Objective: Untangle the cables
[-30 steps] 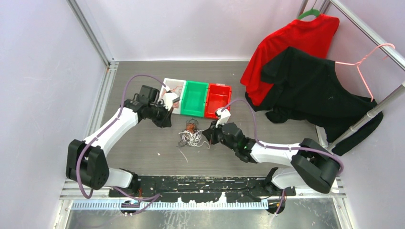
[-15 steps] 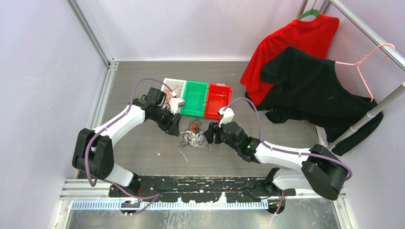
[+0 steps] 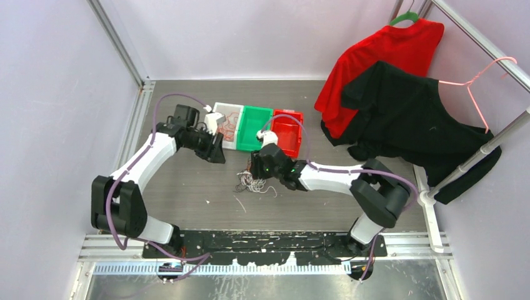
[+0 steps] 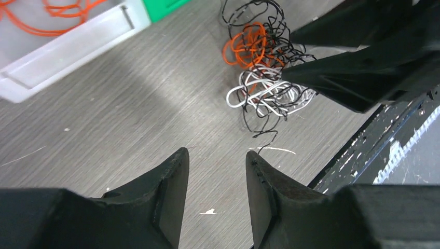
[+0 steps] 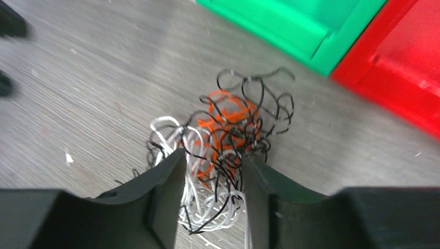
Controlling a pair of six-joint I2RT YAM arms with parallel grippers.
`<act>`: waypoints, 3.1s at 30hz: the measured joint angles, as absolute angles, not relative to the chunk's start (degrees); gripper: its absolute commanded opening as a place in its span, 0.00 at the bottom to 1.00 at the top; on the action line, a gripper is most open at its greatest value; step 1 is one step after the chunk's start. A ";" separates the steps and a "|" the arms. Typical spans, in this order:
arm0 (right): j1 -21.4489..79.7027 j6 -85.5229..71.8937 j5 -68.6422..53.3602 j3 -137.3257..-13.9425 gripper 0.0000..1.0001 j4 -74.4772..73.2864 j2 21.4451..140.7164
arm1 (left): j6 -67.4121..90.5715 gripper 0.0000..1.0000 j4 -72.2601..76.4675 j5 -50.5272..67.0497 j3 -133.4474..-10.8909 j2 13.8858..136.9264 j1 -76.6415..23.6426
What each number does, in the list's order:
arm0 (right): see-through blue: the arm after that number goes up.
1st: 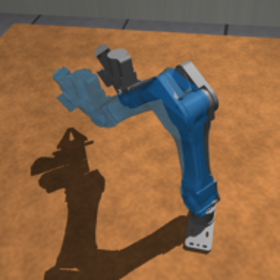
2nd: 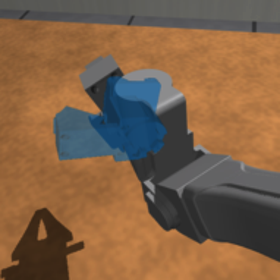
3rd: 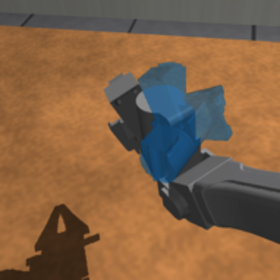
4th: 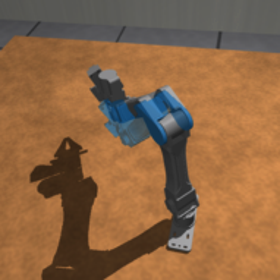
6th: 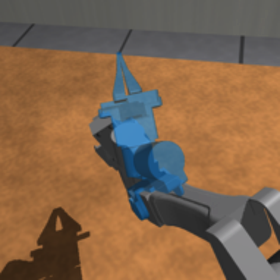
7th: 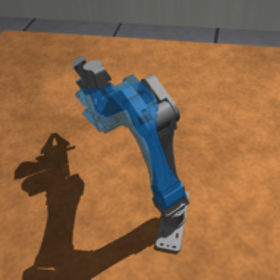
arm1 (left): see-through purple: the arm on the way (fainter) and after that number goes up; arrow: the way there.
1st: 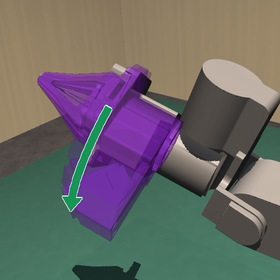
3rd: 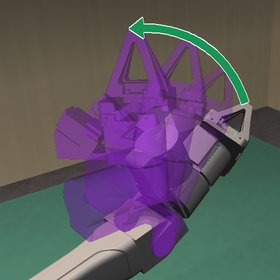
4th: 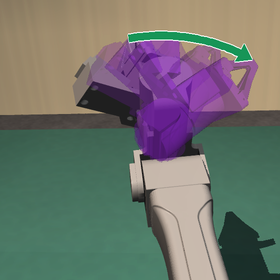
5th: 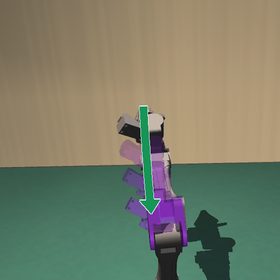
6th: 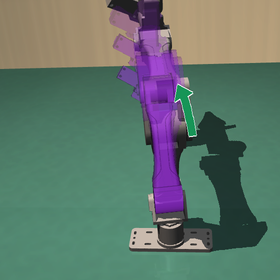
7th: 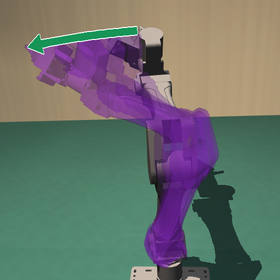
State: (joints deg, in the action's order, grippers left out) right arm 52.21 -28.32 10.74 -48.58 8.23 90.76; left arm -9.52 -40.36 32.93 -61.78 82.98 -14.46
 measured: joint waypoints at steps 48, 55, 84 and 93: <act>49.76 -32.88 2.61 -43.99 0.25 18.65 98.87 | -19.97 0.49 -48.73 45.41 -61.04 75.94 -11.60; 48.49 -37.74 -3.60 -44.23 0.06 29.39 99.44 | -19.90 0.45 -48.71 44.42 -61.04 75.94 -11.62; 46.35 -45.04 -27.75 -39.13 0.02 54.72 88.09 | -42.94 0.34 -70.59 57.06 -73.71 72.18 -10.87; 46.52 -45.56 -28.45 -41.39 0.02 53.21 88.14 | -43.72 0.37 -70.35 58.50 -72.31 72.07 -11.42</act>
